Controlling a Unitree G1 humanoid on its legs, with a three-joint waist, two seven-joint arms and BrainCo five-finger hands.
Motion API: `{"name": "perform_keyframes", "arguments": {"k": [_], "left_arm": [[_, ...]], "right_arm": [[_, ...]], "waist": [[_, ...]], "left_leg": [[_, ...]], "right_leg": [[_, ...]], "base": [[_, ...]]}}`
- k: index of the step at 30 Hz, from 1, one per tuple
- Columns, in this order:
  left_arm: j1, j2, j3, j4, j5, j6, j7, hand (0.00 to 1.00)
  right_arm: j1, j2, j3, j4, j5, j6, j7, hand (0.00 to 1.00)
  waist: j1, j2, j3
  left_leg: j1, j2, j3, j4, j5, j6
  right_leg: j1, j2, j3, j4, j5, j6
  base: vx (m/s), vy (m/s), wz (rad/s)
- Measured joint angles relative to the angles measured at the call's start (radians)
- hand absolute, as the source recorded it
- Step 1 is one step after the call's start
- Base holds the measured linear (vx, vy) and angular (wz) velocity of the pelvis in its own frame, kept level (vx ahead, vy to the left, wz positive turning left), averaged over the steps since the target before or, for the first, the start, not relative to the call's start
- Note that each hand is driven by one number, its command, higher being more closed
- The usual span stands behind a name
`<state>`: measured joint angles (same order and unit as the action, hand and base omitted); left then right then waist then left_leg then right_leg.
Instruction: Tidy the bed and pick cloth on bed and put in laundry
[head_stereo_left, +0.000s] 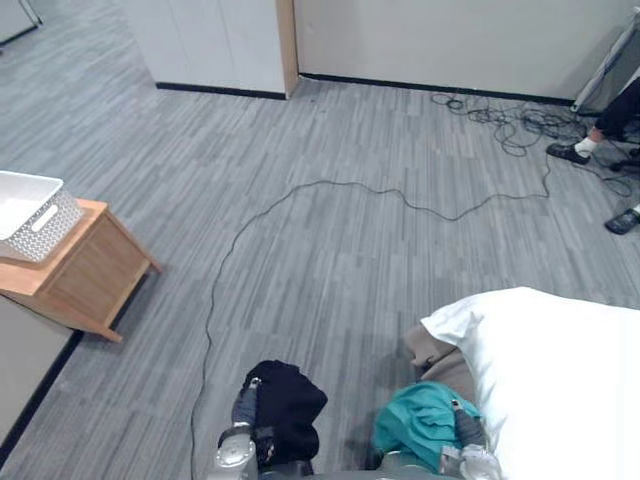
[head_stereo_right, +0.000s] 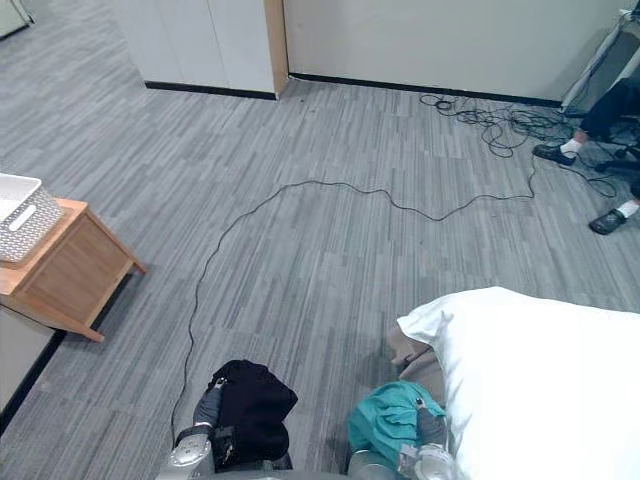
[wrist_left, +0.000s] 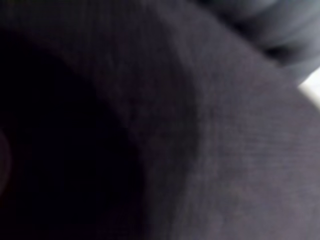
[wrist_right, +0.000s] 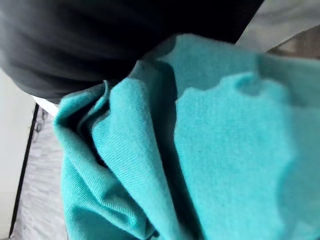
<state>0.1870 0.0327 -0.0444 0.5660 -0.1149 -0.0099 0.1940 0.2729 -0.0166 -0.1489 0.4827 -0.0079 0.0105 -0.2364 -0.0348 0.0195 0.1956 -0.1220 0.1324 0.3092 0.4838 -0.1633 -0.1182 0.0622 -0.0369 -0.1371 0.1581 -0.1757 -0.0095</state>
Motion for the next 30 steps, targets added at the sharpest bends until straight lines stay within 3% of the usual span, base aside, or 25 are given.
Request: {"name": "perform_keyframes", "arguments": {"k": [1, 2, 4, 6, 8, 9, 10, 11, 12, 13, 14, 15, 16, 17, 18, 19, 20, 22, 23, 24, 25, 26, 27, 28, 30], "left_arm": [[-0.003, -0.003, 0.004, -0.001, 0.001, 0.0, 0.0, 1.0], [-0.004, -0.014, 0.007, -0.003, 0.001, 0.0, 0.001, 1.0], [-0.003, -0.018, 0.007, -0.016, 0.001, 0.0, 0.001, 1.0], [-0.002, -0.02, 0.008, -0.039, 0.001, -0.003, 0.0, 1.0], [-0.002, -0.026, 0.009, -0.046, 0.006, -0.003, -0.013, 1.0], [-0.002, -0.028, 0.01, -0.045, 0.01, -0.003, -0.02, 1.0], [0.01, -0.028, 0.021, -0.044, 0.012, 0.0, -0.021, 1.0], [0.009, -0.036, 0.037, -0.046, 0.015, 0.001, -0.021, 1.0], [0.008, -0.044, 0.043, -0.046, 0.015, 0.001, -0.021, 1.0], [0.01, -0.05, 0.048, -0.045, 0.017, 0.001, -0.022, 1.0], [0.015, -0.045, 0.051, -0.042, 0.016, 0.002, -0.021, 1.0], [0.015, -0.044, 0.05, -0.041, 0.013, 0.003, -0.02, 1.0], [0.015, -0.033, 0.047, -0.037, 0.012, 0.004, -0.02, 1.0], [0.012, -0.022, 0.046, -0.031, 0.01, 0.004, -0.018, 1.0], [0.008, -0.016, 0.046, -0.031, 0.008, 0.002, -0.017, 1.0], [0.004, -0.01, 0.046, -0.031, 0.008, 0.001, -0.017, 1.0], [-0.013, 0.003, 0.046, -0.028, 0.007, 0.001, -0.016, 1.0], [-0.042, 0.008, 0.037, -0.022, 0.006, 0.0, -0.015, 1.0], [-0.06, 0.01, 0.038, -0.019, 0.006, -0.001, -0.015, 1.0], [-0.062, 0.011, 0.039, -0.016, 0.006, -0.002, -0.014, 1.0], [-0.06, 0.014, 0.04, -0.006, 0.008, -0.001, -0.008, 1.0], [-0.046, 0.004, 0.048, 0.02, 0.008, 0.003, 0.003, 1.0], [-0.024, -0.02, 0.051, 0.034, 0.008, 0.003, 0.003, 1.0], [-0.006, -0.044, 0.056, 0.034, 0.006, 0.002, 0.004, 1.0], [-0.006, -0.058, 0.058, 0.033, 0.006, 0.002, 0.005, 1.0]], "right_arm": [[-0.002, -0.003, -0.002, -0.011, 0.0, 0.0, -0.001, 1.0], [-0.008, -0.012, -0.003, -0.041, 0.0, 0.0, -0.002, 1.0], [-0.023, -0.031, -0.003, -0.042, -0.001, 0.0, -0.002, 1.0], [-0.045, -0.04, -0.002, -0.041, -0.002, 0.0, 0.0, 1.0], [-0.061, -0.05, -0.002, -0.041, -0.004, 0.0, 0.001, 1.0], [-0.069, -0.051, -0.002, -0.036, -0.007, 0.0, 0.002, 1.0], [-0.085, -0.053, -0.002, -0.005, -0.014, 0.005, 0.008, 1.0], [-0.09, -0.049, 0.0, 0.004, -0.022, 0.008, 0.02, 1.0], [-0.087, -0.048, 0.001, 0.005, -0.034, 0.008, 0.025, 1.0], [-0.087, -0.038, 0.0, 0.01, -0.046, 0.009, 0.026, 1.0], [-0.093, -0.026, 0.001, 0.022, -0.048, 0.009, 0.031, 1.0], [-0.093, -0.02, 0.004, 0.026, -0.048, 0.009, 0.037, 1.0], [-0.09, -0.016, 0.007, 0.034, -0.05, 0.01, 0.045, 1.0], [-0.086, -0.017, 0.007, 0.038, -0.052, 0.011, 0.045, 1.0], [-0.084, -0.021, 0.01, 0.038, -0.052, 0.011, 0.045, 1.0], [-0.085, -0.022, 0.01, 0.037, -0.051, 0.011, 0.045, 1.0], [-0.091, -0.021, 0.011, 0.027, -0.051, 0.011, 0.044, 1.0], [-0.091, -0.026, 0.005, -0.001, -0.041, 0.01, 0.042, 1.0], [-0.086, -0.027, 0.0, -0.001, -0.041, 0.009, 0.038, 1.0], [-0.086, -0.027, 0.0, 0.0, -0.041, 0.009, 0.038, 1.0], [-0.089, -0.025, 0.003, 0.0, -0.041, 0.015, 0.038, 1.0], [-0.092, -0.033, 0.008, 0.003, -0.041, 0.018, 0.038, 1.0], [-0.1, -0.053, 0.012, 0.004, -0.042, 0.019, 0.04, 1.0], [-0.124, -0.059, 0.011, 0.005, -0.042, 0.019, 0.044, 1.0], [-0.133, -0.068, 0.013, 0.005, -0.041, 0.019, 0.044, 1.0]], "waist": [[0.0, -0.002, 0.011], [0.017, -0.006, 0.023], [0.022, 0.0, 0.026], [0.026, 0.002, 0.026], [0.04, 0.013, 0.023], [0.051, 0.019, 0.023], [0.064, -0.003, 0.02], [0.065, -0.034, 0.016], [0.065, -0.042, 0.012], [0.064, -0.058, 0.017], [0.055, -0.066, 0.026], [0.049, -0.074, 0.033], [0.047, -0.076, 0.042], [0.034, -0.065, 0.048], [0.02, -0.054, 0.053], [0.013, -0.045, 0.058], [-0.002, -0.04, 0.063], [-0.011, -0.032, 0.064], [-0.01, -0.042, 0.062], [-0.009, -0.05, 0.063], [-0.006, -0.079, 0.063], [-0.004, -0.05, 0.064], [0.002, -0.009, 0.052], [0.008, 0.031, 0.048], [0.011, 0.054, 0.061]], "left_leg": [[-0.04, 0.015, 0.001, 0.075, 0.027, 0.002], [-0.128, 0.04, 0.012, 0.178, 0.003, 0.028], [-0.163, 0.047, 0.047, 0.126, -0.004, 0.04], [-0.166, 0.022, 0.124, -0.151, 0.028, 0.017], [-0.169, 0.003, 0.165, -0.376, 0.111, 0.019], [-0.175, -0.004, 0.167, -0.404, 0.132, 0.042], [-0.151, -0.029, 0.155, -0.397, 0.232, 0.12], [-0.143, -0.072, 0.137, -0.384, 0.225, 0.135], [-0.14, -0.086, 0.127, -0.37, 0.217, 0.157], [-0.101, -0.11, 0.132, -0.344, 0.196, 0.189], [-0.044, -0.123, 0.113, -0.34, 0.148, 0.187], [-0.007, -0.13, 0.099, -0.339, 0.125, 0.185], [0.055, -0.135, 0.073, -0.34, 0.097, 0.184], [0.134, -0.129, 0.021, -0.348, 0.069, 0.184], [0.186, -0.114, -0.013, -0.363, 0.058, 0.172], [0.207, -0.106, -0.03, -0.371, 0.056, 0.169], [0.234, -0.092, -0.078, -0.383, 0.056, 0.169], [0.246, -0.062, -0.129, -0.381, 0.033, 0.131], [0.267, -0.046, -0.146, -0.387, 0.0, 0.077], [0.284, -0.043, -0.151, -0.394, -0.016, 0.053], [0.348, -0.039, -0.166, -0.416, -0.052, 0.008], [0.421, 0.001, -0.175, -0.427, -0.094, -0.02], [0.432, 0.045, -0.172, -0.397, -0.091, -0.02], [0.338, 0.111, -0.177, -0.16, -0.067, 0.013], [0.235, 0.169, -0.186, 0.08, 0.007, 0.062]], "right_leg": [[0.012, -0.003, 0.0, -0.01, 0.001, -0.002], [0.03, -0.019, 0.002, -0.029, 0.001, -0.005], [0.055, -0.035, 0.003, -0.064, 0.0, -0.004], [0.081, -0.056, 0.004, -0.111, -0.011, 0.014], [0.097, -0.057, 0.009, -0.137, -0.025, 0.037], [0.103, -0.056, 0.017, -0.138, -0.031, 0.05], [0.123, -0.088, 0.025, -0.124, -0.051, 0.086], [0.099, -0.13, 0.033, -0.037, -0.075, 0.125], [0.073, -0.147, 0.037, 0.04, -0.083, 0.14], [-0.004, -0.179, 0.068, 0.29, -0.067, 0.186], [-0.098, -0.195, 0.11, 0.546, 0.029, 0.278], [-0.146, -0.194, 0.132, 0.686, 0.068, 0.289], [-0.203, -0.193, 0.138, 0.861, 0.062, 0.281], [-0.271, -0.192, 0.096, 0.974, 0.028, 0.237], [-0.326, -0.191, 0.045, 0.953, -0.004, 0.183], [-0.355, -0.193, 0.018, 0.91, -0.019, 0.164], [-0.422, -0.194, -0.013, 0.756, -0.031, 0.147], [-0.449, -0.18, -0.017, 0.39, 0.011, 0.142], [-0.431, -0.183, 0.014, 0.059, 0.115, 0.15], [-0.434, -0.188, 0.028, -0.015, 0.138, 0.149], [-0.438, -0.209, 0.073, -0.075, 0.154, 0.15], [-0.439, -0.181, 0.082, 0.02, 0.277, 0.168], [-0.46, -0.14, 0.074, 0.107, 0.28, 0.162], [-0.449, -0.108, 0.039, 0.168, 0.248, 0.105], [-0.4, -0.078, 0.004, 0.167, 0.213, 0.064]], "base": [[0.07, -0.114, 0.08], [0.14, -0.112, -0.01], [0.2, -0.02, -0.05], [0.3, 0.056, -0.01], [0.42, 0.115, -0.11], [0.53, 0.188, -0.34], [0.57, 0.178, -0.22], [0.7, 0.204, -0.07], [0.71, 0.198, 0.26], [0.73, 0.232, 0.31], [0.63, 0.193, 0.33], [0.51, 0.138, 0.4], [0.62, 0.094, 0.71], [0.72, 0.048, 0.96], [0.7, 0.005, 0.94], [0.56, -0.1, 1.06], [0.55, -0.192, 1.19], [0.55, -0.291, 1.28], [0.47, -0.313, 1.01], [0.63, -0.435, 1.06], [0.65, -0.492, 0.71], [0.79, -0.557, 0.51], [0.9, -0.658, 0.19], [0.75, -0.567, 0.03], [0.47, -0.412, 0.17]]}}
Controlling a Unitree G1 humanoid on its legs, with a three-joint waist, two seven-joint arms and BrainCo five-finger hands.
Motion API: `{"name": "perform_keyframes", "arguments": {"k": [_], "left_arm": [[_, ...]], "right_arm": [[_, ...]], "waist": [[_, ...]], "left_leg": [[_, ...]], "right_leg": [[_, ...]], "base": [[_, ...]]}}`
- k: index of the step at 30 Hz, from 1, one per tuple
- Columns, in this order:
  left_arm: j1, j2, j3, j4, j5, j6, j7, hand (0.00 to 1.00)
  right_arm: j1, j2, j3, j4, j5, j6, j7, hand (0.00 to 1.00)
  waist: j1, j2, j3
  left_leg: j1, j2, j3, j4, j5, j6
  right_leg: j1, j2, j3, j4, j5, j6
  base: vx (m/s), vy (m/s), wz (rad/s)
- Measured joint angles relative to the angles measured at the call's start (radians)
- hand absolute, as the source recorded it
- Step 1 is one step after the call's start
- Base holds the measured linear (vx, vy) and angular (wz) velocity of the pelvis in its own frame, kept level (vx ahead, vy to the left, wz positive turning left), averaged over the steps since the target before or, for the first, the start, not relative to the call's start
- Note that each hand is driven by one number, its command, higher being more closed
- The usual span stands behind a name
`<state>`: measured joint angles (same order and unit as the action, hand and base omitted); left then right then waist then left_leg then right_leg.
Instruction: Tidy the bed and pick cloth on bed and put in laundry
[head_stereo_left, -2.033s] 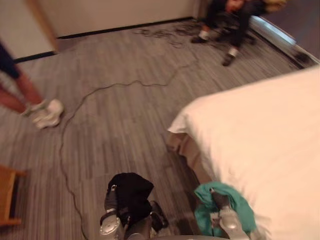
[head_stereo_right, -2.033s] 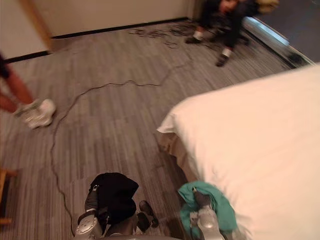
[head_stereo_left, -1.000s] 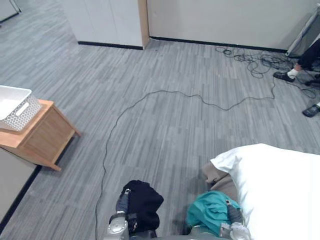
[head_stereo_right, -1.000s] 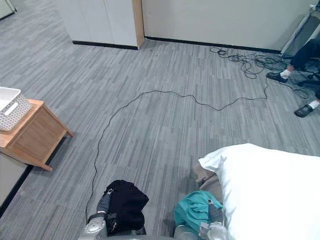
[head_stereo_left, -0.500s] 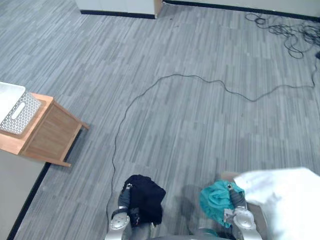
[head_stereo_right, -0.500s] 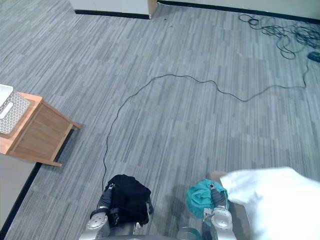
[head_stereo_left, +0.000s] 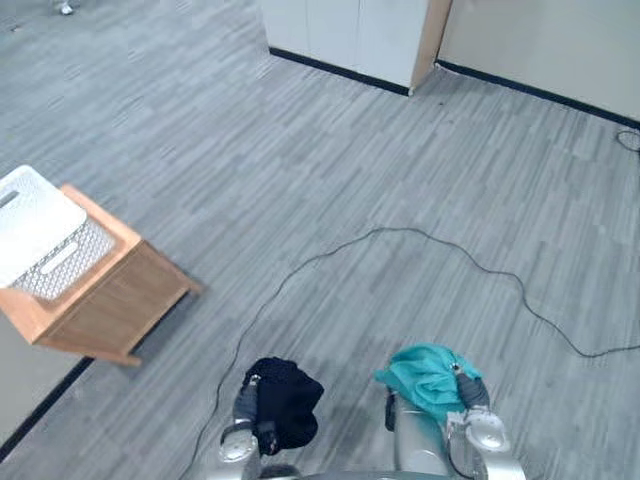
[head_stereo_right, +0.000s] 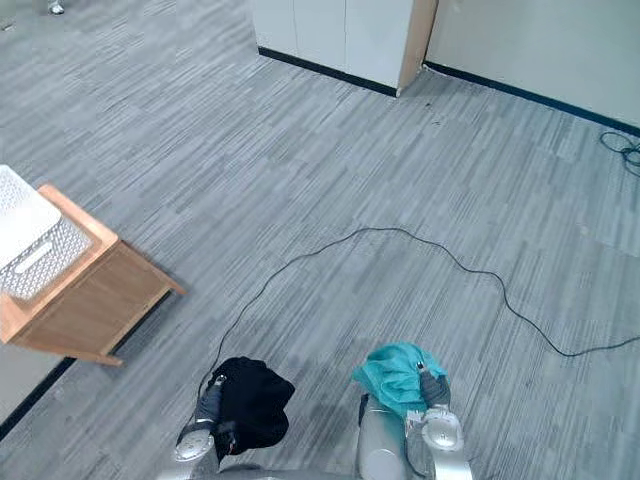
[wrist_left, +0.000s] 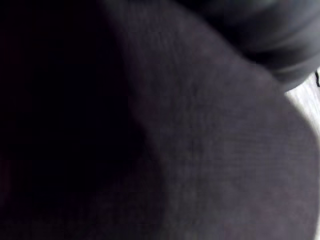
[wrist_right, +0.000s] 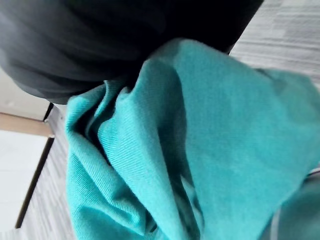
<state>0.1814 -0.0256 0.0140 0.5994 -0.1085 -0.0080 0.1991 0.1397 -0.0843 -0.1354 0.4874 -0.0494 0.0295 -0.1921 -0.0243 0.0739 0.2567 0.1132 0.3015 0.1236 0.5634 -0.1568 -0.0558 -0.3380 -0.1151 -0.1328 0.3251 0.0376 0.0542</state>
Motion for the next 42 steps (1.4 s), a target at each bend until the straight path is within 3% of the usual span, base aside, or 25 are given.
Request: {"name": "perform_keyframes", "arguments": {"k": [1, 2, 4, 7, 9, 11, 12, 13, 14, 15, 16, 17, 18, 19, 21, 23, 26, 27, 29, 31, 33, 34, 36, 39, 42], "left_arm": [[0.004, -0.015, 0.001, -0.001, -0.017, 0.0, -0.001, 1.0], [0.007, -0.022, 0.001, -0.002, -0.031, -0.003, -0.002, 1.0], [0.014, -0.017, 0.007, -0.039, -0.039, -0.022, -0.002, 1.0], [0.014, -0.02, 0.033, -0.08, -0.039, -0.04, -0.003, 1.0], [0.028, -0.021, 0.044, -0.089, -0.039, -0.04, -0.003, 1.0], [0.041, -0.034, 0.067, -0.087, -0.037, -0.037, -0.005, 1.0], [0.041, -0.033, 0.076, -0.087, -0.036, -0.035, -0.005, 1.0], [0.041, -0.033, 0.085, -0.087, -0.036, -0.033, -0.005, 1.0], [0.045, -0.041, 0.105, -0.076, -0.036, -0.03, -0.004, 1.0], [0.049, -0.04, 0.116, -0.073, -0.036, -0.019, -0.003, 1.0], [0.05, -0.036, 0.117, -0.073, -0.036, -0.016, -0.003, 1.0], [0.055, -0.043, 0.119, -0.078, -0.036, -0.012, -0.003, 1.0], [0.054, -0.043, 0.123, -0.08, -0.036, -0.01, -0.002, 1.0], [0.053, -0.041, 0.116, -0.08, -0.036, -0.008, 0.002, 1.0], [0.053, -0.024, 0.097, -0.077, -0.036, -0.001, 0.003, 1.0], [0.049, -0.007, 0.06, -0.078, -0.029, -0.002, 0.019, 1.0], [0.009, 0.016, 0.027, -0.06, -0.005, -0.002, 0.026, 1.0], [-0.023, 0.028, 0.004, -0.022, 0.019, -0.001, 0.026, 1.0], [-0.027, 0.033, -0.006, 0.004, 0.042, 0.001, 0.029, 1.0], [0.018, 0.043, -0.012, 0.006, 0.065, 0.001, 0.035, 1.0], [0.077, 0.038, -0.01, 0.017, 0.078, 0.002, 0.043, 1.0], [0.08, 0.03, -0.005, 0.026, 0.08, 0.002, 0.043, 1.0], [0.075, -0.011, -0.001, 0.019, 0.06, -0.011, 0.045, 1.0], [0.056, -0.01, -0.001, -0.017, 0.049, -0.021, 0.04, 1.0], [0.054, -0.015, -0.001, -0.044, 0.045, -0.025, 0.03, 1.0]], "right_arm": [[0.0, -0.015, 0.004, -0.001, 0.0, 0.001, 0.001, 1.0], [-0.004, -0.022, 0.018, -0.001, 0.0, 0.002, 0.0, 1.0], [-0.022, -0.032, 0.022, -0.001, 0.001, -0.001, -0.001, 1.0], [-0.064, -0.042, 0.039, -0.002, 0.001, -0.002, 0.001, 1.0], [-0.073, -0.046, 0.063, -0.002, 0.0, -0.003, 0.002, 1.0], [-0.072, -0.065, 0.075, 0.0, -0.003, -0.001, 0.003, 1.0], [-0.075, -0.073, 0.075, 0.001, -0.004, -0.001, 0.002, 1.0], [-0.078, -0.074, 0.075, 0.003, -0.008, -0.001, 0.002, 1.0], [-0.083, -0.073, 0.081, 0.006, -0.02, -0.001, 0.004, 1.0], [-0.091, -0.072, 0.083, 0.012, -0.037, -0.001, 0.009, 1.0], [-0.096, -0.072, 0.083, 0.018, -0.042, -0.001, 0.014, 1.0], [-0.108, -0.073, 0.086, 0.038, -0.052, -0.002, 0.02, 1.0], [-0.111, -0.073, 0.085, 0.048, -0.062, -0.002, 0.022, 1.0], [-0.108, -0.067, 0.089, 0.047, -0.072, -0.002, 0.022, 1.0], [-0.079, -0.047, 0.103, 0.039, -0.079, -0.003, 0.023, 1.0], [-0.029, -0.03, 0.102, 0.007, -0.078, -0.007, 0.022, 1.0], [0.004, -0.017, 0.082, -0.045, -0.077, -0.02, 0.022, 1.0], [0.016, -0.001, 0.051, -0.046, -0.074, -0.02, 0.021, 1.0], [0.025, 0.012, 0.044, -0.046, -0.063, -0.014, 0.021, 1.0], [0.052, 0.035, 0.05, -0.054, -0.057, -0.011, 0.021, 1.0], [0.094, 0.014, 0.076, -0.071, -0.057, -0.01, 0.024, 1.0], [0.081, 0.009, 0.076, -0.07, -0.057, -0.006, 0.026, 1.0], [0.069, -0.023, 0.077, -0.087, -0.038, -0.007, 0.03, 1.0], [0.049, -0.054, 0.072, -0.089, -0.034, -0.006, 0.021, 1.0], [0.027, -0.056, 0.071, -0.09, -0.035, -0.006, 0.024, 1.0]], "waist": [[0.009, 0.024, 0.022], [0.024, 0.037, 0.032], [0.066, 0.009, 0.039], [0.093, 0.003, 0.039], [0.105, 0.006, 0.036], [0.108, 0.016, 0.028], [0.123, 0.017, 0.021], [0.129, 0.012, 0.013], [0.133, -0.023, -0.018], [0.141, -0.049, -0.035], [0.145, -0.05, -0.035], [0.146, -0.05, -0.036], [0.135, -0.051, -0.036], [0.113, -0.054, -0.037], [0.084, -0.049, -0.034], [0.056, -0.054, -0.041], [0.036, -0.059, -0.043], [0.036, -0.064, -0.044], [0.04, -0.075, -0.042], [0.036, -0.096, -0.059], [0.04, -0.051, -0.103], [0.042, -0.025, -0.109], [0.047, 0.02, -0.084], [0.062, 0.02, -0.062], [0.069, 0.017, -0.062]], "left_leg": [[-0.1, 0.086, -0.006, 0.259, 0.096, 0.034], [-0.157, 0.114, -0.005, 0.425, 0.083, 0.041], [-0.262, 0.06, 0.086, 0.531, 0.055, 0.035], [-0.369, -0.033, 0.197, 0.312, 0.007, -0.002], [-0.385, -0.103, 0.301, -0.004, 0.01, -0.007], [-0.35, -0.142, 0.524, -0.285, 0.036, -0.024], [-0.33, -0.145, 0.643, -0.343, 0.087, 0.081], [-0.318, -0.149, 0.672, -0.34, 0.106, 0.136], [-0.317, -0.192, 0.666, -0.346, 0.082, 0.231], [-0.299, -0.234, 0.646, -0.355, 0.064, 0.266], [-0.282, -0.245, 0.637, -0.352, 0.051, 0.274], [-0.248, -0.261, 0.597, -0.353, 0.026, 0.26], [-0.211, -0.279, 0.547, -0.356, 0.005, 0.247], [-0.169, -0.301, 0.477, -0.358, -0.013, 0.241], [-0.071, -0.317, 0.354, -0.372, -0.012, 0.239], [0.0, -0.324, 0.199, -0.38, -0.012, 0.224], [0.025, -0.319, 0.042, -0.406, -0.043, 0.157], [0.039, -0.308, -0.02, -0.415, -0.068, 0.114], [0.076, -0.29, -0.054, -0.418, -0.094, 0.069], [0.149, -0.251, -0.074, -0.423, -0.156, 0.001], [0.172, -0.141, -0.101, -0.33, -0.229, -0.027], [0.072, -0.087, -0.086, -0.121, -0.206, -0.018], [-0.174, 0.07, -0.015, 0.385, -0.002, 0.07], [-0.305, 0.05, 0.128, 0.605, -0.025, 0.083], [-0.366, -0.007, 0.274, 0.39, -0.056, 0.034]], "right_leg": [[0.099, 0.037, -0.037, -0.046, -0.025, -0.025], [0.172, 0.065, -0.045, -0.081, -0.04, -0.043], [0.303, 0.064, -0.041, -0.16, -0.075, -0.069], [0.379, 0.064, -0.042, -0.244, -0.084, -0.07], [0.429, 0.064, -0.062, -0.3, -0.09, -0.062], [0.501, 0.068, -0.133, -0.338, -0.114, -0.026], [0.544, 0.072, -0.164, -0.344, -0.141, 0.004], [0.559, 0.065, -0.176, -0.347, -0.15, 0.017], [0.565, 0.034, -0.206, -0.322, -0.177, 0.057], [0.543, -0.009, -0.22, -0.207, -0.217, 0.118], [0.525, -0.029, -0.219, -0.126, -0.229, 0.135], [0.452, -0.07, -0.206, 0.117, -0.224, 0.152], [0.352, -0.117, -0.173, 0.398, -0.153, 0.184], [0.268, -0.141, -0.137, 0.655, -0.146, 0.177], [0.201, -0.14, -0.103, 0.807, -0.165, 0.154], [0.129, -0.168, -0.112, 0.679, -0.208, 0.093], [0.052, -0.145, -0.004, 0.262, -0.203, 0.097], [0.075, -0.143, 0.069, -0.087, -0.118, 0.13], [0.068, -0.153, 0.122, -0.242, -0.064, 0.128], [0.074, -0.145, 0.135, -0.195, -0.078, 0.122], [0.053, -0.059, 0.089, -0.035, -0.019, 0.13], [0.065, -0.041, 0.064, -0.01, -0.019, 0.11], [0.182, 0.034, -0.016, -0.088, -0.038, 0.039], [0.323, 0.041, -0.037, -0.156, -0.068, -0.025], [0.372, 0.032, -0.093, -0.226, -0.07, -0.029]], "base": [[0.47, -0.312, 0.2], [0.54, -0.319, 0.03], [0.55, -0.306, -0.13], [0.44, -0.126, -0.15], [0.48, -0.015, -0.03], [0.59, 0.051, 0.56], [0.57, 0.087, 0.64], [0.58, 0.108, 0.68], [0.59, 0.128, 0.67], [0.58, 0.149, 0.72], [0.59, 0.209, 0.63], [0.58, 0.221, 0.76], [0.57, 0.205, 1.3], [0.69, 0.137, 2.07], [0.63, 0.015, 2.06], [0.52, -0.144, 2.1], [0.43, -0.28, 1.9], [0.53, -0.485, 1.73], [0.48, -0.558, 1.27], [0.37, -0.523, 0.96], [0.42, -0.535, 0.57], [0.53, -0.68, 0.43], [0.5, -0.605, 0.38], [0.34, -0.351, 0.18], [0.27, -0.153, 0.05]]}}
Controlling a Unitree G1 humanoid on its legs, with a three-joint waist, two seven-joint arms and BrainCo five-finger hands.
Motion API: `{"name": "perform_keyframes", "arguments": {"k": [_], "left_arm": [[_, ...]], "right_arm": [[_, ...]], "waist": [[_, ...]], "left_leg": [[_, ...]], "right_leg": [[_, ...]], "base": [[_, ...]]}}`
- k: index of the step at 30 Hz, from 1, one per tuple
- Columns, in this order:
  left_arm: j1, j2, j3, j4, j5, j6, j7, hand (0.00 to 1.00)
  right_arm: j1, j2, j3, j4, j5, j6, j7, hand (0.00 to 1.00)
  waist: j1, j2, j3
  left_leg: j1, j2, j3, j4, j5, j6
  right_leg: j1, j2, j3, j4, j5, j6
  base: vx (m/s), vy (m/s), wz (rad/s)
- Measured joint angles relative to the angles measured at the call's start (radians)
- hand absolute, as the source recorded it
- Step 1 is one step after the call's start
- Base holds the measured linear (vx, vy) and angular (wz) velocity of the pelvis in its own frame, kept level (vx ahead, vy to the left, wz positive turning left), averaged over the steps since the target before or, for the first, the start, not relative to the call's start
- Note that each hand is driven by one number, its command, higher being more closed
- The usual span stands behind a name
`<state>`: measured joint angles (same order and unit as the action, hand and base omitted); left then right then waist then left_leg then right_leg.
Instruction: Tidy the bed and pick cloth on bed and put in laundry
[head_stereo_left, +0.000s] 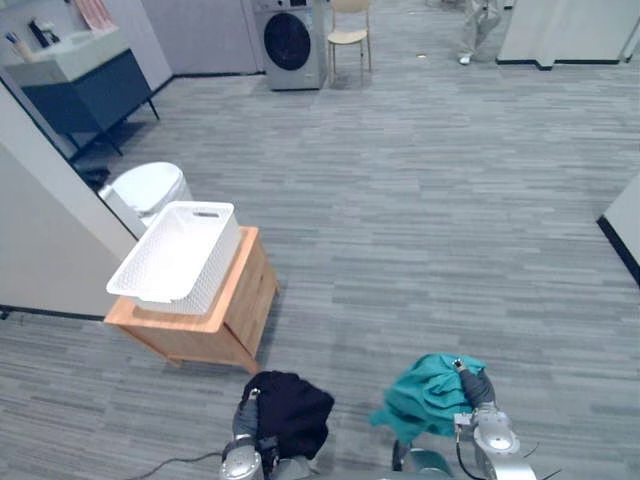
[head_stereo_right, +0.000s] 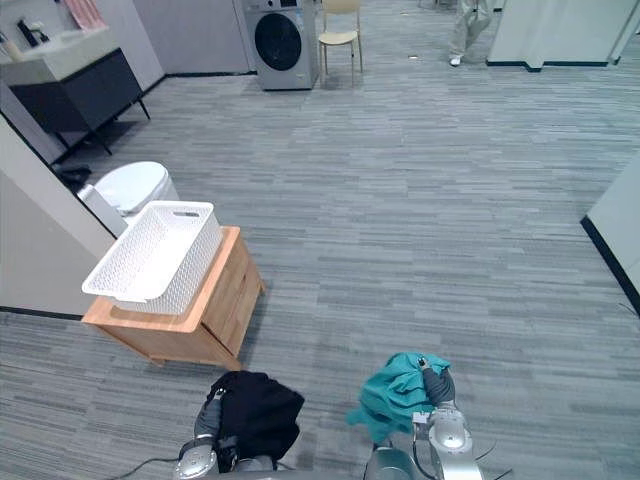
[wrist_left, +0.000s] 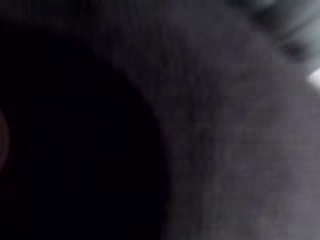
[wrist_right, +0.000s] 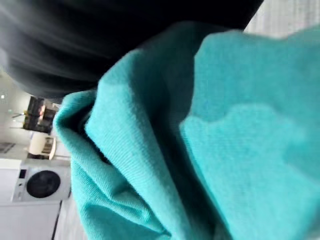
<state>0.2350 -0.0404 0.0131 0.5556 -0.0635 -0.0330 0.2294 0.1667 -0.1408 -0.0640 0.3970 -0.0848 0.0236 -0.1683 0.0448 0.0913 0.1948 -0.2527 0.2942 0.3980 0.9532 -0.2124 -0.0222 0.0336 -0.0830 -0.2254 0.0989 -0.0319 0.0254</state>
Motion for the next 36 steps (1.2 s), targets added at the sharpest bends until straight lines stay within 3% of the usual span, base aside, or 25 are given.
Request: {"name": "perform_keyframes", "arguments": {"k": [3, 4, 5, 7, 8, 9, 10, 11, 12, 14, 16, 18, 19, 21, 22, 23, 25, 27, 28, 29, 30, 31, 32, 34, 36], "left_arm": [[0.007, -0.011, 0.001, -0.011, -0.004, 0.007, -0.015, 1.0], [0.002, -0.018, -0.006, -0.011, -0.004, 0.014, -0.027, 1.0], [0.002, -0.018, -0.002, -0.011, -0.003, 0.018, -0.032, 1.0], [0.009, -0.018, 0.023, -0.021, -0.003, 0.026, -0.033, 1.0], [0.011, -0.018, 0.032, -0.027, -0.003, 0.028, -0.033, 1.0], [0.013, -0.018, 0.037, -0.028, -0.003, 0.029, -0.033, 1.0], [0.016, -0.018, 0.04, -0.031, -0.004, 0.03, -0.033, 1.0], [0.022, -0.013, 0.036, -0.047, -0.004, 0.03, -0.033, 1.0], [0.022, -0.004, 0.035, -0.051, -0.004, 0.03, -0.032, 1.0], [0.016, 0.031, 0.029, -0.056, -0.003, 0.03, -0.027, 1.0], [-0.002, 0.052, 0.021, -0.057, -0.003, 0.03, -0.023, 1.0], [-0.043, 0.064, -0.014, -0.056, 0.001, 0.028, -0.02, 1.0], [-0.056, 0.065, -0.031, -0.055, 0.008, 0.027, -0.02, 1.0], [-0.071, 0.064, -0.065, -0.051, 0.04, 0.025, -0.028, 1.0], [-0.071, 0.065, -0.069, -0.045, 0.04, 0.025, -0.03, 1.0], [-0.07, 0.07, -0.073, -0.033, 0.049, 0.025, -0.032, 1.0], [-0.037, 0.086, -0.064, -0.034, 0.078, 0.025, -0.033, 1.0], [0.016, 0.085, -0.02, -0.049, 0.081, 0.026, -0.031, 1.0], [0.056, 0.076, 0.004, -0.059, 0.081, 0.028, -0.031, 1.0], [0.071, 0.049, 0.015, -0.057, 0.081, 0.029, -0.033, 1.0], [0.075, 0.025, 0.015, -0.058, 0.08, 0.03, -0.032, 1.0], [0.092, -0.016, 0.017, -0.069, 0.079, 0.03, -0.032, 1.0], [0.099, -0.019, -0.002, -0.072, 0.079, 0.029, -0.036, 1.0], [0.098, -0.019, -0.013, -0.09, 0.079, 0.026, -0.047, 1.0], [0.077, -0.017, -0.015, -0.101, 0.089, 0.02, -0.055, 1.0]], "right_arm": [[-0.006, 0.007, -0.016, -0.002, -0.007, 0.003, 0.016, 1.0], [-0.004, 0.006, -0.029, -0.002, -0.015, 0.006, 0.016, 1.0], [-0.004, 0.006, -0.039, -0.002, -0.022, 0.008, 0.016, 1.0], [-0.003, 0.008, -0.039, -0.01, -0.041, 0.008, 0.015, 1.0], [-0.005, 0.007, -0.037, -0.014, -0.055, 0.008, 0.017, 1.0], [-0.01, 0.009, -0.035, -0.014, -0.06, 0.008, 0.018, 1.0], [-0.011, 0.015, -0.035, -0.018, -0.072, 0.008, 0.018, 1.0], [-0.008, 0.031, -0.027, -0.017, -0.087, 0.007, 0.02, 1.0], [-0.007, 0.041, -0.013, -0.015, -0.088, 0.007, 0.022, 1.0], [-0.008, 0.066, 0.025, -0.015, -0.09, 0.004, 0.04, 1.0], [-0.011, 0.086, 0.043, -0.021, -0.09, -0.002, 0.043, 1.0], [-0.003, 0.094, 0.04, -0.021, -0.085, -0.011, 0.043, 1.0], [0.003, 0.094, 0.034, -0.021, -0.085, -0.012, 0.043, 1.0], [0.013, 0.094, 0.022, -0.022, -0.082, -0.013, 0.042, 1.0], [0.016, 0.095, 0.022, -0.023, -0.082, -0.014, 0.042, 1.0], [0.024, 0.097, 0.023, -0.025, -0.081, -0.014, 0.042, 1.0], [0.063, 0.114, 0.024, -0.05, -0.071, -0.013, 0.043, 1.0], [0.116, 0.13, 0.035, -0.123, -0.06, -0.012, 0.045, 1.0], [0.137, 0.129, 0.046, -0.177, -0.05, -0.013, 0.051, 1.0], [0.139, 0.118, 0.045, -0.2, -0.044, -0.014, 0.057, 1.0], [0.141, 0.105, 0.043, -0.221, -0.043, -0.014, 0.057, 1.0], [0.143, 0.085, 0.042, -0.262, -0.043, -0.015, 0.059, 1.0], [0.145, 0.087, 0.043, -0.269, -0.043, -0.016, 0.058, 1.0], [0.127, 0.095, 0.03, -0.262, -0.043, -0.016, 0.055, 1.0], [0.094, 0.089, 0.024, -0.244, -0.043, -0.016, 0.054, 1.0]], "waist": [[-0.004, 0.001, -0.001], [-0.004, -0.008, -0.001], [-0.001, -0.02, -0.002], [-0.005, -0.053, -0.018], [0.005, -0.072, -0.027], [0.015, -0.075, -0.028], [0.018, -0.076, -0.029], [0.014, -0.086, -0.033], [0.004, -0.093, -0.037], [-0.019, -0.093, -0.037], [-0.033, -0.085, -0.032], [-0.04, -0.078, -0.027], [-0.043, -0.073, -0.024], [-0.056, -0.081, -0.01], [-0.057, -0.08, -0.003], [-0.059, -0.082, 0.007], [-0.055, -0.092, 0.018], [-0.059, -0.124, -0.004], [-0.056, -0.144, -0.024], [-0.062, -0.1, -0.031], [-0.067, -0.076, -0.033], [-0.068, -0.039, -0.032], [-0.065, -0.027, -0.033], [-0.06, -0.026, -0.035], [-0.054, -0.033, -0.033]], "left_leg": [[0.047, -0.049, 0.316, -0.552, 0.02, -0.017], [0.074, -0.089, 0.43, -0.708, 0.037, 0.028], [0.083, -0.096, 0.45, -0.718, 0.053, 0.068], [0.102, -0.126, 0.486, -0.711, 0.069, 0.102], [0.116, -0.163, 0.453, -0.716, 0.051, 0.131], [0.13, -0.188, 0.438, -0.738, 0.049, 0.133], [0.154, -0.22, 0.407, -0.767, 0.048, 0.135], [0.198, -0.28, 0.332, -0.8, 0.057, 0.15], [0.222, -0.304, 0.293, -0.811, 0.058, 0.152], [0.276, -0.332, 0.168, -0.822, 0.058, 0.153], [0.312, -0.34, 0.058, -0.833, 0.058, 0.153], [0.342, -0.342, -0.088, -0.845, 0.058, 0.151], [0.348, -0.342, -0.136, -0.85, 0.057, 0.149], [0.37, -0.341, -0.263, -0.847, 0.044, 0.127], [0.379, -0.337, -0.296, -0.842, 0.035, 0.114], [0.394, -0.323, -0.349, -0.825, 0.011, 0.094], [0.423, -0.278, -0.386, -0.77, -0.08, 0.06], [0.453, -0.226, -0.369, -0.731, -0.137, 0.017], [0.49, -0.168, -0.345, -0.686, -0.155, -0.026], [0.416, -0.096, -0.308, -0.504, -0.152, -0.02], [0.349, -0.047, -0.289, -0.375, -0.122, 0.034], [0.265, 0.061, -0.193, -0.188, -0.026, 0.12], [0.245, 0.117, -0.119, -0.119, 0.0, 0.066], [0.237, 0.117, -0.01, -0.093, -0.019, 0.047], [0.202, -0.011, 0.01, -0.226, -0.043, 0.027]], "right_leg": [[0.064, 0.016, -0.133, -0.052, 0.0, 0.02], [0.094, 0.016, -0.181, -0.053, -0.029, 0.042], [0.112, 0.011, -0.195, -0.054, -0.037, 0.052], [0.163, -0.02, -0.263, -0.064, -0.064, 0.093], [0.163, -0.055, -0.291, 0.006, -0.093, 0.131], [0.134, -0.086, -0.286, 0.116, -0.119, 0.158], [0.087, -0.139, -0.278, 0.285, -0.135, 0.164], [-0.03, -0.232, -0.211, 0.66, -0.109, 0.129], [-0.079, -0.243, -0.15, 0.807, -0.108, 0.129], [-0.147, -0.234, -0.099, 0.948, -0.136, 0.121], [-0.198, -0.211, -0.084, 0.879, -0.187, 0.088], [-0.252, -0.152, 0.013, 0.609, -0.217, 0.084], [-0.258, -0.133, 0.066, 0.483, -0.209, 0.091], [-0.268, -0.113, 0.255, 0.126, -0.102, 0.133], [-0.271, -0.118, 0.3, 0.076, -0.077, 0.15], [-0.282, -0.128, 0.342, 0.049, -0.069, 0.163], [-0.279, -0.138, 0.351, 0.099, -0.073, 0.151], [-0.261, -0.158, 0.291, 0.212, -0.098, 0.088], [-0.233, -0.145, 0.24, 0.254, -0.091, 0.151], [-0.209, -0.115, 0.186, 0.269, -0.083, 0.142], [-0.189, -0.094, 0.149, 0.257, -0.074, 0.122], [-0.115, -0.042, 0.115, 0.196, -0.053, 0.085], [-0.067, -0.016, 0.108, 0.152, -0.048, 0.054], [-0.007, -0.007, 0.114, 0.097, -0.035, 0.033], [0.019, -0.014, 0.144, 0.059, -0.03, 0.026]], "base": [[0.4, -0.054, 0.46], [0.41, 0.006, 0.85], [0.43, 0.042, 0.89], [0.44, 0.096, 1.01], [0.47, 0.165, 1.04], [0.54, 0.248, 0.84], [0.44, 0.233, 1.21], [0.54, 0.232, 1.47], [0.46, 0.139, 1.55], [0.47, 0.015, 1.69], [0.43, -0.085, 1.8], [0.37, -0.164, 1.95], [0.34, -0.215, 2.04], [0.36, -0.312, 1.8], [0.32, -0.339, 1.51], [0.35, -0.481, 1.38], [0.3, -0.468, 1.28], [0.39, -0.587, 1.01], [0.53, -0.724, 0.86], [0.42, -0.573, 0.73], [0.39, -0.515, 0.52], [0.41, -0.498, 0.26], [0.51, -0.501, 0.03], [0.4, -0.319, -0.31], [0.29, -0.165, -0.54]]}}
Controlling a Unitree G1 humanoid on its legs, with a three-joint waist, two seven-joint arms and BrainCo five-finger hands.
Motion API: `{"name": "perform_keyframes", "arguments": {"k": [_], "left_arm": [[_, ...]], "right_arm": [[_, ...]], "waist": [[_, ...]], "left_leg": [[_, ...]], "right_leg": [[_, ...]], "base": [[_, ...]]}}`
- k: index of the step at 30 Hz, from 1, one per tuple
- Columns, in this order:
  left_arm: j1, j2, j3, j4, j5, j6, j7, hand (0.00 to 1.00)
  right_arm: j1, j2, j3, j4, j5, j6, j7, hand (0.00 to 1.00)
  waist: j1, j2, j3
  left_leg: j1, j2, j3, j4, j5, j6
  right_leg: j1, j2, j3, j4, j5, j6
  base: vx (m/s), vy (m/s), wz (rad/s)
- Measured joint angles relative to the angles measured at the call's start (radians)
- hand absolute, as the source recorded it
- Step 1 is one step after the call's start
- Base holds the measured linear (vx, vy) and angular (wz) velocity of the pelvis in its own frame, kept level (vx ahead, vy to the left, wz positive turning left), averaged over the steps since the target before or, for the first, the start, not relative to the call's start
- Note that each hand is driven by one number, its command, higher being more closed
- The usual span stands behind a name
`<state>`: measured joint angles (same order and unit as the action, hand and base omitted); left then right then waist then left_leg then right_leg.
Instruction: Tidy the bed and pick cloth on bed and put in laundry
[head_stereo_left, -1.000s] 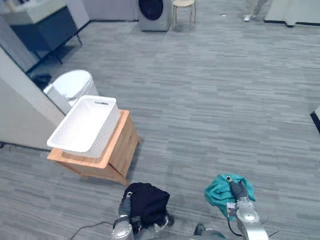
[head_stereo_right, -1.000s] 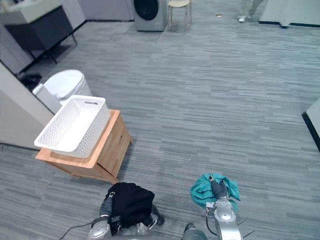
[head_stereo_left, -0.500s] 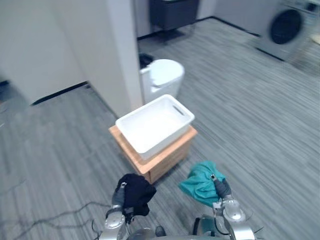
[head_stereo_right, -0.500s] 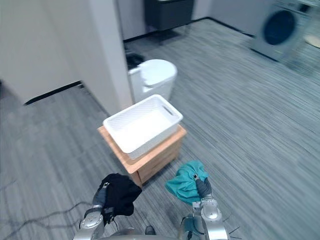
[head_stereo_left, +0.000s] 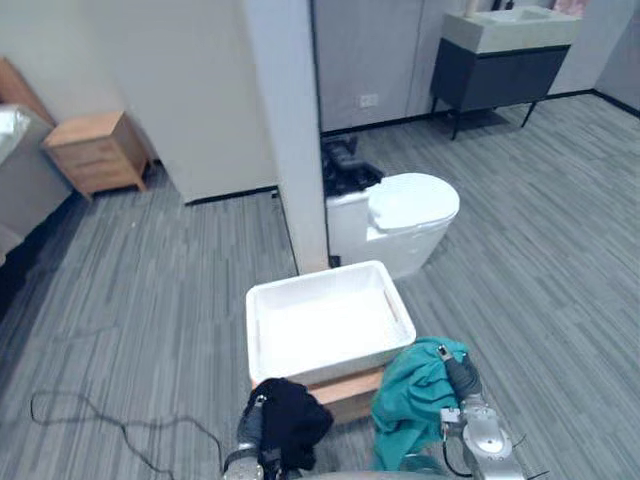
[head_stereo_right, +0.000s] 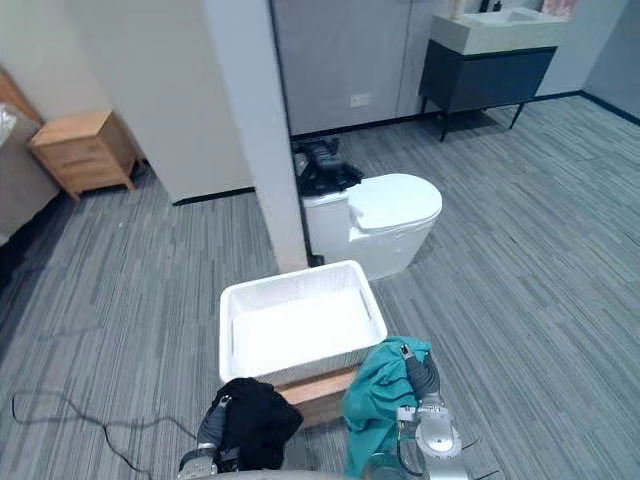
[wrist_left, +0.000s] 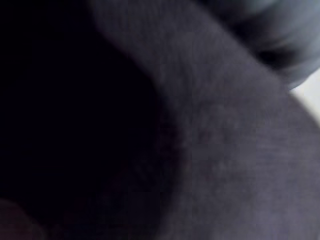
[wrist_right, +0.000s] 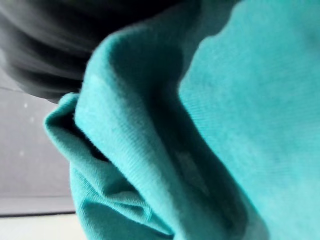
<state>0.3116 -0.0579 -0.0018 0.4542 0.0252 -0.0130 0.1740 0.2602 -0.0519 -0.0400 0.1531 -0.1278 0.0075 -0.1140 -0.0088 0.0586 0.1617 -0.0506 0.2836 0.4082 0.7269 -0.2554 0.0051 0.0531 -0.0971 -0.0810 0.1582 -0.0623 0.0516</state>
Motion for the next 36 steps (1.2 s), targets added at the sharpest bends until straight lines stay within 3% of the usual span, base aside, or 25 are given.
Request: {"name": "perform_keyframes", "arguments": {"k": [1, 2, 3, 4, 6, 8, 15, 20, 24, 29, 36], "left_arm": [[-0.012, 0.0, -0.008, 0.0, 0.013, 0.0, 0.0, 1.0], [-0.024, -0.001, -0.017, 0.002, 0.018, 0.001, -0.001, 1.0], [-0.028, 0.0, -0.033, 0.002, 0.025, 0.001, -0.001, 1.0], [-0.034, 0.009, -0.036, 0.007, 0.026, 0.001, -0.001, 1.0], [-0.034, 0.036, -0.042, 0.008, 0.027, 0.001, -0.004, 1.0], [-0.035, 0.055, -0.05, 0.011, 0.027, 0.001, -0.025, 1.0], [-0.059, 0.09, -0.095, 0.033, 0.03, -0.008, -0.041, 1.0], [-0.065, 0.101, -0.138, 0.071, 0.03, -0.014, -0.041, 1.0], [-0.067, 0.102, -0.161, 0.093, 0.026, -0.014, -0.039, 1.0], [-0.067, 0.102, -0.162, 0.099, 0.024, -0.014, -0.03, 1.0], [-0.055, 0.099, -0.144, 0.099, -0.024, -0.017, 0.004, 1.0]], "right_arm": [[-0.022, -0.003, -0.001, 0.026, 0.0, 0.0, 0.0, 1.0], [-0.033, -0.003, -0.012, 0.045, 0.0, 0.001, 0.003, 1.0], [-0.028, -0.004, -0.029, 0.059, 0.0, 0.002, 0.004, 1.0], [-0.027, 0.001, -0.038, 0.076, 0.0, 0.007, 0.003, 1.0], [0.008, 0.014, -0.033, 0.06, 0.0, 0.012, 0.004, 1.0], [0.019, 0.02, -0.023, 0.034, -0.001, 0.012, 0.005, 1.0], [0.011, 0.015, 0.002, -0.194, -0.005, -0.002, 0.01, 1.0], [-0.079, -0.118, 0.008, -0.344, 0.0, -0.057, 0.01, 1.0], [-0.161, -0.2, 0.038, -0.38, 0.009, -0.095, 0.027, 1.0], [-0.253, -0.248, 0.148, -0.379, 0.07, -0.1, 0.073, 1.0], [-0.393, -0.291, 0.334, -0.344, 0.117, -0.115, 0.124, 1.0]], "waist": [[-0.001, -0.002, 0.001], [-0.004, 0.004, 0.003], [-0.007, 0.022, 0.003], [-0.004, 0.006, 0.004], [-0.012, -0.045, -0.009], [-0.024, -0.073, -0.02], [-0.03, -0.076, -0.022], [-0.034, -0.08, -0.025], [-0.034, -0.087, -0.036], [-0.027, -0.096, -0.041], [-0.004, -0.096, -0.041]], "left_leg": [[-0.016, -0.1, -0.051, -0.165, 0.005, -0.007], [-0.012, -0.16, -0.101, -0.32, 0.034, -0.039], [-0.003, -0.189, -0.145, -0.467, 0.157, 0.0], [0.018, -0.197, -0.144, -0.473, 0.167, 0.019], [0.111, -0.234, -0.149, -0.619, 0.219, 0.014], [0.151, -0.257, -0.153, -0.734, 0.273, 0.015], [0.169, -0.273, -0.162, -0.824, 0.318, 0.014], [0.146, -0.286, -0.164, -0.83, 0.323, 0.005], [0.125, -0.284, -0.176, -0.831, 0.339, 0.007], [0.108, -0.285, -0.185, -0.831, 0.356, 0.02], [0.056, -0.282, -0.218, -0.831, 0.378, 0.017]], "right_leg": [[0.003, -0.006, 0.017, -0.008, 0.0, 0.0], [0.013, -0.002, 0.02, -0.01, 0.0, 0.0], [0.033, 0.024, 0.023, -0.01, -0.003, 0.004], [0.047, 0.026, 0.028, -0.01, -0.009, 0.012], [0.087, 0.005, 0.03, -0.032, -0.011, 0.015], [0.078, -0.003, 0.029, -0.041, -0.011, 0.015], [0.06, -0.008, 0.031, -0.042, -0.013, 0.019], [0.046, -0.025, 0.043, -0.056, -0.04, 0.038], [0.027, -0.024, 0.032, -0.062, -0.031, 0.035], [0.029, -0.022, 0.027, -0.093, 0.008, 0.035], [-0.003, -0.017, 0.002, -0.091, 0.014, 0.024]], "base": [[0.26, -0.082, -0.48], [0.31, -0.047, -0.34], [0.25, -0.005, -0.18], [0.24, -0.027, -0.03], [0.2, -0.018, 0.08], [0.13, 0.03, 0.13], [-0.01, 0.01, 0.03], [-0.1, 0.023, 0.02], [-0.06, 0.01, 0.07], [0.0, 0.011, 0.05], [-0.06, 0.012, 0.1]]}}
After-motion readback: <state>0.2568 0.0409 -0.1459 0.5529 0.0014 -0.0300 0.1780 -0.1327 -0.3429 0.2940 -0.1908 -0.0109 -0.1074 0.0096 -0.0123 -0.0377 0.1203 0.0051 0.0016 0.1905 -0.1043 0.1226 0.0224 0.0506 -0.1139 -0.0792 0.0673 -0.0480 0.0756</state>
